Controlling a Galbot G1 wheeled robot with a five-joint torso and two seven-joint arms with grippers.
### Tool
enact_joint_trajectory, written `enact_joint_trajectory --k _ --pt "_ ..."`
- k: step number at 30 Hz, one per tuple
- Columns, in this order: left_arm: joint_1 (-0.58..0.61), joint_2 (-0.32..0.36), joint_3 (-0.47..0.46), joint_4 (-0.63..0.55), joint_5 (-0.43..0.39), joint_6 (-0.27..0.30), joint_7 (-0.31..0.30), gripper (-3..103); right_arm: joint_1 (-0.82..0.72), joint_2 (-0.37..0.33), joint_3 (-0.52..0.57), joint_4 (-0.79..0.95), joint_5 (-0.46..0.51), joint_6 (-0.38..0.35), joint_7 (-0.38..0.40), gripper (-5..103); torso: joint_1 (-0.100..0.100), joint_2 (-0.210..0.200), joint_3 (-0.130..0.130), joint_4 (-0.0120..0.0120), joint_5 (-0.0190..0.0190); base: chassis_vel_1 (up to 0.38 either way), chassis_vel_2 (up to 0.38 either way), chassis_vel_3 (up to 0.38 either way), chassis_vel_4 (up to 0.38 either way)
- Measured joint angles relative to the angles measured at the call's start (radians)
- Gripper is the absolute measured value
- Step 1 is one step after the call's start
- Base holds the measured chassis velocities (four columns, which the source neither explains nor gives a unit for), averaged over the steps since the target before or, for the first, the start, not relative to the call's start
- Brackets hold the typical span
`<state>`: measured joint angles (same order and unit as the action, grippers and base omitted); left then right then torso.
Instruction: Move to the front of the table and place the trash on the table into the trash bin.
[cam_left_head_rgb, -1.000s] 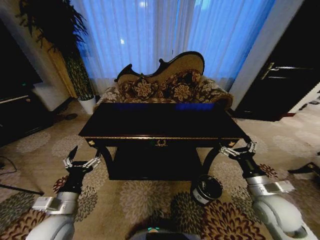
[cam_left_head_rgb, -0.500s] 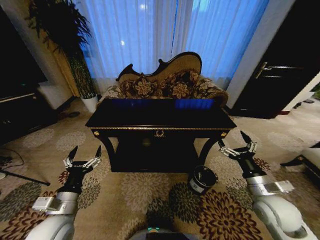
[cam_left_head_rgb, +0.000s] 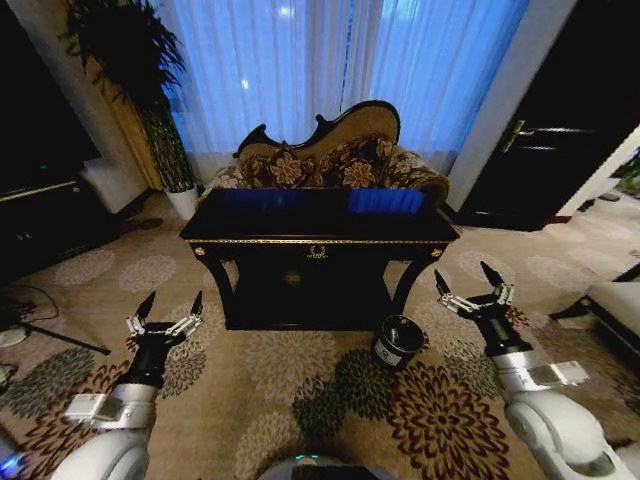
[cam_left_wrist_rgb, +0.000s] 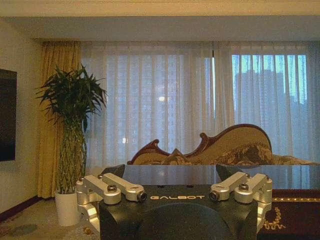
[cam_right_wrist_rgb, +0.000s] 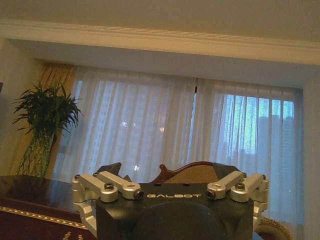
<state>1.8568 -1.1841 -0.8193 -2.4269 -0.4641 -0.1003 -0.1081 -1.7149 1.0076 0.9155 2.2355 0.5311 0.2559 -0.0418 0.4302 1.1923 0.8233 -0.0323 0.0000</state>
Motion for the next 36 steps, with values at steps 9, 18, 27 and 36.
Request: enact_joint_trajectory --k 9,18,27,36 --pt "0.000 0.000 0.000 0.000 0.000 0.000 0.000 100 0.000 0.000 0.000 0.000 0.000 0.000 0.000 100 0.000 0.000 0.000 -0.0001 -0.0001 0.155 -0.156 -0.158 0.152" --pt "0.000 0.000 0.000 0.000 0.000 0.000 0.000 100 0.000 0.000 0.000 0.000 0.000 0.000 0.000 100 0.000 0.000 0.000 0.0000 0.0000 0.157 -0.167 -0.151 0.168" --pt "0.000 0.000 0.000 0.000 0.000 0.000 0.000 100 0.000 0.000 0.000 0.000 0.000 0.000 0.000 100 0.000 0.000 0.000 0.0000 0.0001 0.160 -0.164 -0.176 0.167" --pt "0.000 0.000 0.000 0.000 0.000 0.000 0.000 100 0.000 0.000 0.000 0.000 0.000 0.000 0.000 100 -0.001 0.000 0.000 -0.0003 0.0000 0.154 -0.163 -0.159 0.162"
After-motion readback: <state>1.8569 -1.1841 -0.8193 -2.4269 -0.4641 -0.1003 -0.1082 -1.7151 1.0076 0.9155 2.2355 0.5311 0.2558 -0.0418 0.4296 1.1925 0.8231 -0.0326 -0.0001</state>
